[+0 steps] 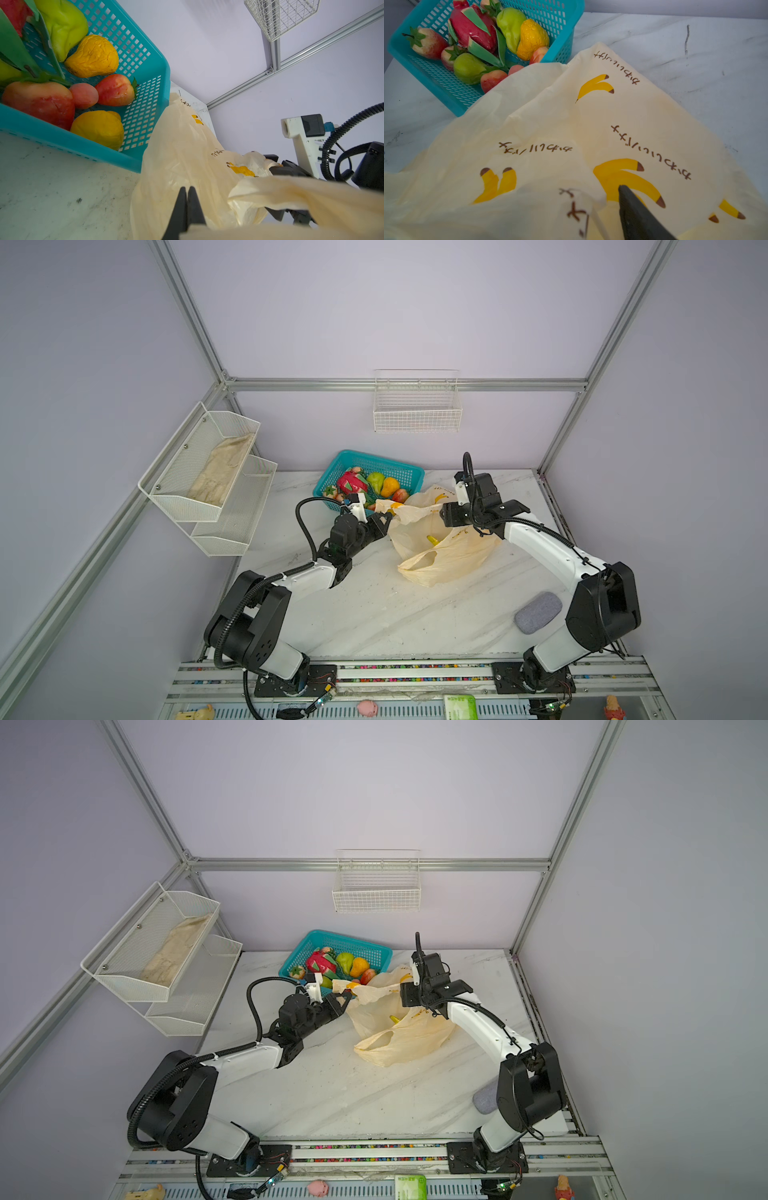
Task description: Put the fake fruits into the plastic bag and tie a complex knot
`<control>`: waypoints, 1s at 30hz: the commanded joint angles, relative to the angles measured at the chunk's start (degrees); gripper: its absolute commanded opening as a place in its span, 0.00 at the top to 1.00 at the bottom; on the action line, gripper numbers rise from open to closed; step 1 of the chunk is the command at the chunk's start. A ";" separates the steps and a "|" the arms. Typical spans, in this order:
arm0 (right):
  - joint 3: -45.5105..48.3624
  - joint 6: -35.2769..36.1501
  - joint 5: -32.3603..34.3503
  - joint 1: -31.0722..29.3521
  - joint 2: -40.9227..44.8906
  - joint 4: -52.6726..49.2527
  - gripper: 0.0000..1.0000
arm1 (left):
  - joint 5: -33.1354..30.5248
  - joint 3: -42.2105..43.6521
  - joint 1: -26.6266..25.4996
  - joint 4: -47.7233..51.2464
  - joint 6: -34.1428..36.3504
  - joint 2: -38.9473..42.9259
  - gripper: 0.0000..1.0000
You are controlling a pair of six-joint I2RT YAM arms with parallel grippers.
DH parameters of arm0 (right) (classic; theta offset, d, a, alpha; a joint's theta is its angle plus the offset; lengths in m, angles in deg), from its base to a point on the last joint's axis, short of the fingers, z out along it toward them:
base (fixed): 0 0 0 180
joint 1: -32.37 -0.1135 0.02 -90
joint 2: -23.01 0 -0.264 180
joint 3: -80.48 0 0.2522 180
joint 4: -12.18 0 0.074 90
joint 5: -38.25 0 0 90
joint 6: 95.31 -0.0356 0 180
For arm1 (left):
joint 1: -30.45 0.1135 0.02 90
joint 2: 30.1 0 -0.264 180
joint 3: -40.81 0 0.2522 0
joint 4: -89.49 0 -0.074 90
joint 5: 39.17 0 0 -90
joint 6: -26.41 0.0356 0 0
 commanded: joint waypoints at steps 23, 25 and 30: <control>13.41 -10.69 22.41 -8.68 9.08 6.51 0.11 | 0.56 2.33 0.31 0.78 2.71 3.02 1.00; 12.50 -9.59 25.80 -8.29 8.94 4.63 0.22 | 0.21 2.67 0.31 1.33 3.20 3.64 1.00; 9.41 -7.09 27.31 -3.38 11.12 -1.73 0.54 | -0.82 3.48 0.32 3.00 4.41 5.22 1.00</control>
